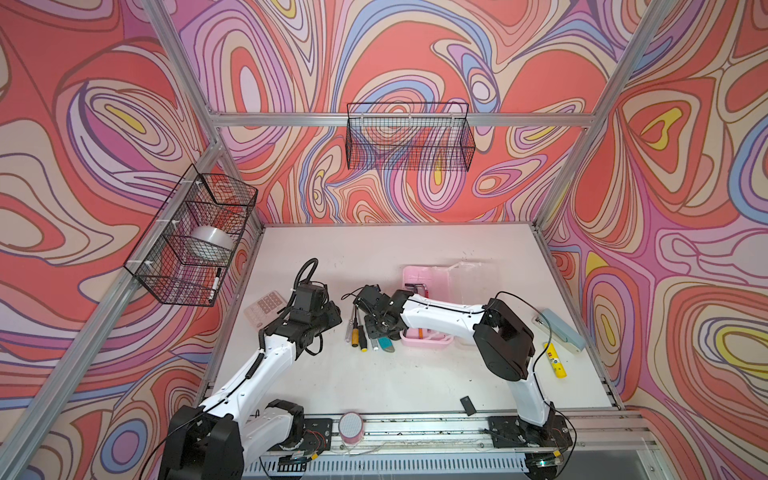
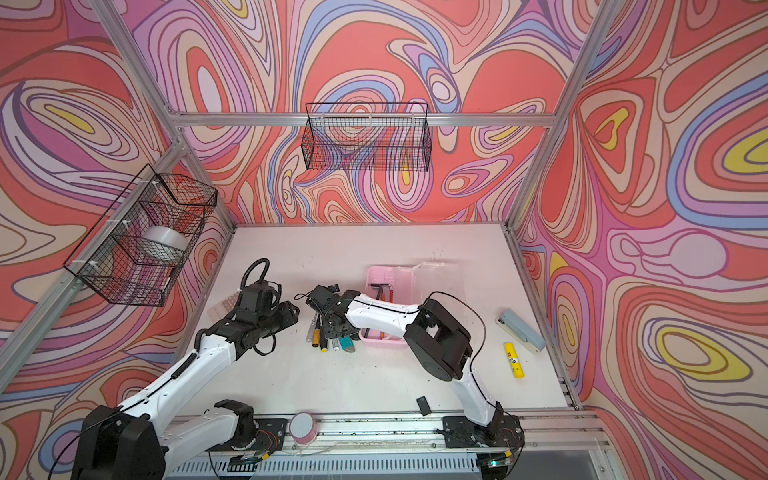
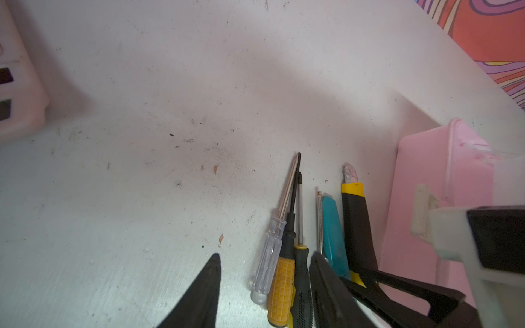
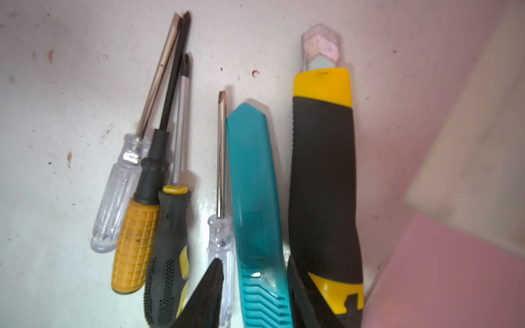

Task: Pack the tool kit
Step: 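Lower the right gripper around the teal utility knife and close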

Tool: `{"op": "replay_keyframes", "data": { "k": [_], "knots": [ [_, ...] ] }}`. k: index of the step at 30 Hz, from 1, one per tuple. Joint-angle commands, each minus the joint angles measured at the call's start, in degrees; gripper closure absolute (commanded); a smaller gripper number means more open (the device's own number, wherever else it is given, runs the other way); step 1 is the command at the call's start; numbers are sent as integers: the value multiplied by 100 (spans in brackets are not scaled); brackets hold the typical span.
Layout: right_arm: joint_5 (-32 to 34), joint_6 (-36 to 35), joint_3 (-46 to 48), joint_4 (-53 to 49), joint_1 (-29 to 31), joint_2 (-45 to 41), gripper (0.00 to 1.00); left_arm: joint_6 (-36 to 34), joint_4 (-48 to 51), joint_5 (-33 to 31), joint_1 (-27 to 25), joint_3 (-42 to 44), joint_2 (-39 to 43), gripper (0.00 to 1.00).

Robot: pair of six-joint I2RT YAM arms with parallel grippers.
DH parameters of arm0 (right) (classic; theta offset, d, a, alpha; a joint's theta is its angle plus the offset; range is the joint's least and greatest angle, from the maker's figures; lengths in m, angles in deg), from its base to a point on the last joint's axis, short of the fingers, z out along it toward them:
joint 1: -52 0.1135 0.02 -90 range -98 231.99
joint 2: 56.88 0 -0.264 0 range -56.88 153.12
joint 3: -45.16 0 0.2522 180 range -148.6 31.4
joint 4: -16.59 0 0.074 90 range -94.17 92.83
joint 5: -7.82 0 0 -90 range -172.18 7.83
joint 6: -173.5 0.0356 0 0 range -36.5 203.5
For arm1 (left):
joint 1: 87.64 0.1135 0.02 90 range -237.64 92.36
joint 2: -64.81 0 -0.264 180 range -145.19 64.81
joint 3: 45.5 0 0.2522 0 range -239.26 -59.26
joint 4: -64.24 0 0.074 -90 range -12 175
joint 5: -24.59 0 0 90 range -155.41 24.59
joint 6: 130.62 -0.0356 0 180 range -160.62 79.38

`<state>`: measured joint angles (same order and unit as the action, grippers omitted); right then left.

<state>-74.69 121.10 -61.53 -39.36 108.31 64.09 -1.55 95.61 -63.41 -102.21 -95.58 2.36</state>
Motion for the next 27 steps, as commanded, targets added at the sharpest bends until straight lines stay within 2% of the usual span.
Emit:
{"op": "replay_keyframes", "data": {
  "k": [1,11,27],
  "knots": [
    [159,16,-141,-245,-8,43,63,-5,-41,-3,39,3,-21,49],
    [-62,-80,-115,-220,1,265,64,-3,-47,-32,33,19,-29,49],
    [-152,-256,-592,-388,-1,827,63,-3,-99,-35,41,31,-62,49]
  ]
}}
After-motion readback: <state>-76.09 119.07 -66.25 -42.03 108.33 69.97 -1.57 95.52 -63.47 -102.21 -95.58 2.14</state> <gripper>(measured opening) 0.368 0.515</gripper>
